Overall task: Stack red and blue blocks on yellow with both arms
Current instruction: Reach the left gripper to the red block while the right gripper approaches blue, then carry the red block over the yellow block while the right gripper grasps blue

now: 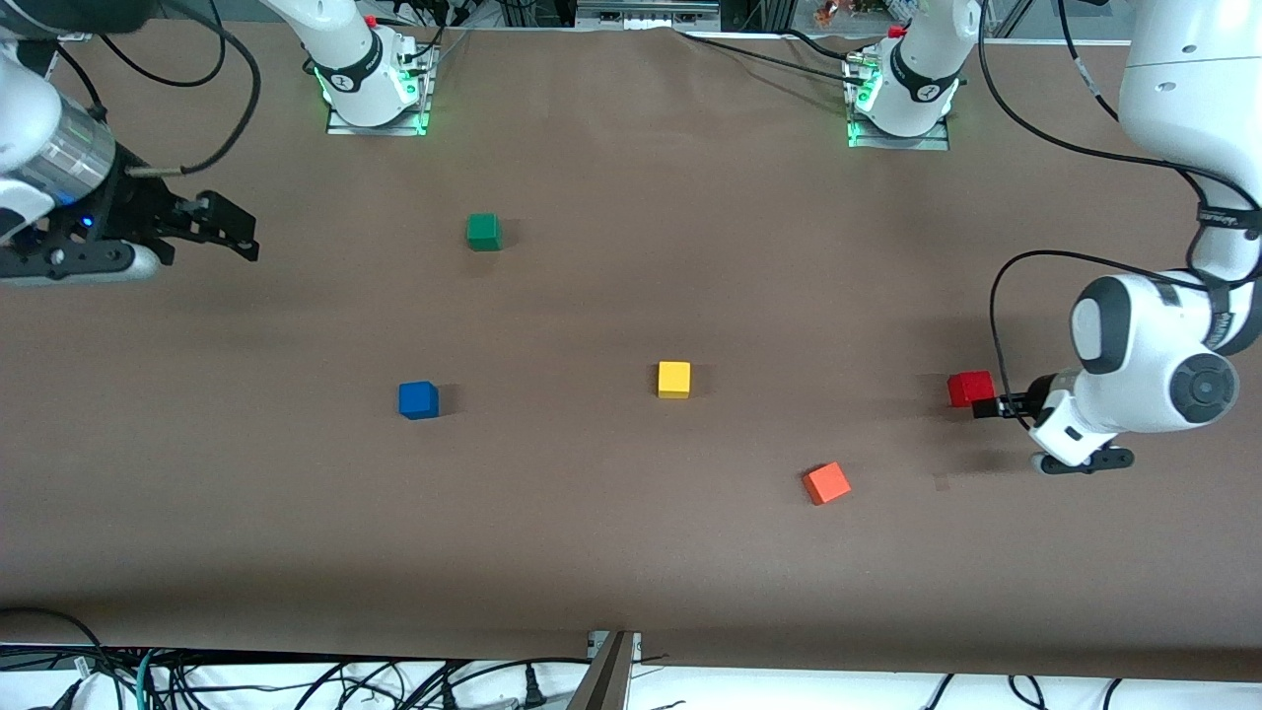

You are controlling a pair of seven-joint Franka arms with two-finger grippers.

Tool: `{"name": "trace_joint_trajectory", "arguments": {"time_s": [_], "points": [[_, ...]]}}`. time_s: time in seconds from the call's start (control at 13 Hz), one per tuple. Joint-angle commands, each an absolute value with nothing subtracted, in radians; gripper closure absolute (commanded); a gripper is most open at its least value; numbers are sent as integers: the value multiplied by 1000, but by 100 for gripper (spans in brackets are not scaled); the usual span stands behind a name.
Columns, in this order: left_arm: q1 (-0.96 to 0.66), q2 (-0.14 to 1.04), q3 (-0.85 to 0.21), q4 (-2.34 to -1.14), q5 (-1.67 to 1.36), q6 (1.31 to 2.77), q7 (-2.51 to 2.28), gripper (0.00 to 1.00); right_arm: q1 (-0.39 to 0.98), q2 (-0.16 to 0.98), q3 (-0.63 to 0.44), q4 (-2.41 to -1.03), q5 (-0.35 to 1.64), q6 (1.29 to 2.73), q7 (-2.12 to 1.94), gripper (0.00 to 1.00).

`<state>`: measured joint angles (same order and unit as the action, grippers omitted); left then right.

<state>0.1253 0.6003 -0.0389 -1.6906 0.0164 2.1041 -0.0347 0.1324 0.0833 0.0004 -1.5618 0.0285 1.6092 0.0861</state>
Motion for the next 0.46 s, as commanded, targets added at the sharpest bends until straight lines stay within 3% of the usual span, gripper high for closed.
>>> {"name": "trace_joint_trajectory", "arguments": {"time_s": [0.0,0.15,0.23,0.31,0.38], "points": [[126,560,-41,-1798,23,2181,-34,0,132,153,-2,-1540,25,1634,90,0],[126,546,-43,-1856,23,2230,-34,0,126,227,-2,-1540,23,1666,45,0],[127,539,-49,-1879,23,2238,-35,13,123,267,-3,-1540,26,1658,-28,0],[130,531,-57,-1887,23,2238,-43,53,124,278,-3,-1540,28,1679,-55,0],[129,529,-58,-1887,23,2237,-43,82,129,284,-3,-1548,26,1696,-55,0]]}}
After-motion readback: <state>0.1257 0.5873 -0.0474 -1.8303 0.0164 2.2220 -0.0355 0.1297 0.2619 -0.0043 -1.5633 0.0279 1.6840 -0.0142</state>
